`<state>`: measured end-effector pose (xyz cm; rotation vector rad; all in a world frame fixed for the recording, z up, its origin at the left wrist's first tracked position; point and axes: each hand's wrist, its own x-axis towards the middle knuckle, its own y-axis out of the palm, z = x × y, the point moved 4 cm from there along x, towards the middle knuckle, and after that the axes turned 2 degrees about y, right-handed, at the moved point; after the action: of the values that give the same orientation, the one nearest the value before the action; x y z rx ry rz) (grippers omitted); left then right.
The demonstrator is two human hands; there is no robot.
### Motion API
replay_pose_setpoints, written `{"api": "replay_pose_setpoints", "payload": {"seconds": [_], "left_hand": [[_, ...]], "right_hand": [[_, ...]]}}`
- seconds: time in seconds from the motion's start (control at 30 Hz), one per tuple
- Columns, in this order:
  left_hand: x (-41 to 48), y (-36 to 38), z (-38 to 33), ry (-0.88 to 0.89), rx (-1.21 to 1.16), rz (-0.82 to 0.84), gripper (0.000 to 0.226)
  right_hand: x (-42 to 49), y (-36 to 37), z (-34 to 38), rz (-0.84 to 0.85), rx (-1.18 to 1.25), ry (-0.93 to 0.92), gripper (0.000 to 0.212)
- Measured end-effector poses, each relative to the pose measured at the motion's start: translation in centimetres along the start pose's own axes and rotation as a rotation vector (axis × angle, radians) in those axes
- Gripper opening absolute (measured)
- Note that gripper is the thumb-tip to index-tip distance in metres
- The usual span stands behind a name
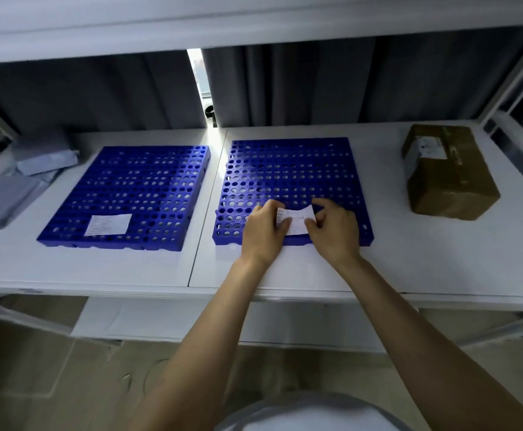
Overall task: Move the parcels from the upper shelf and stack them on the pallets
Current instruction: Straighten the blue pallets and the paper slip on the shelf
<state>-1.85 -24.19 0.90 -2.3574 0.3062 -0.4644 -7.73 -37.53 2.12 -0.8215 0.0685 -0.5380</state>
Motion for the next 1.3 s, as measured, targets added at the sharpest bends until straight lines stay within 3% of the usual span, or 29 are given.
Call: {"api": "replay_pose_setpoints", "payload": {"seconds": [0.17, 0.27, 0.33, 0.5, 0.83, 0.97, 1.3], "left_hand": [[-0.5, 0.0, 0.3, 0.116, 0.167, -0.082, 0.027], [-0.8, 0.0, 0.3, 0.174, 0.219, -0.114, 0.016], [-1.1, 0.5, 0.7, 0.210, 0.244, -0.079, 0.027], [-1.8, 0.7, 1.2, 0.240, 0.278, -0.038, 0.044], [-2.9, 0.3, 1.3, 0.271, 0.300, -0.049, 0.036], [-3.6, 0.5, 1.5, 0.268, 0.284, -0.048, 0.046], [-4.0, 0.6, 1.9, 0.325, 0.296, 0.079, 0.065]], "right_hand": [[-0.6, 1.0, -0.6, -0.123, -0.126, -0.182, 0.043], [-0.9, 1.7, -1.4, -0.148, -0.153, -0.290, 0.028], [-1.1, 2.1, -1.9, -0.143, -0.194, -0.320, 0.024], [-1.3, 2.4, -1.9, -0.106, -0.247, -0.313, 0.030], [-2.8, 1.9, -1.6, -0.224, -0.324, -0.383, 0.029], [-3.2, 2.0, -2.1, -0.228, -0.342, -0.396, 0.032], [-3.2, 1.8, -2.7, -0.185, -0.236, -0.434, 0.036]]}}
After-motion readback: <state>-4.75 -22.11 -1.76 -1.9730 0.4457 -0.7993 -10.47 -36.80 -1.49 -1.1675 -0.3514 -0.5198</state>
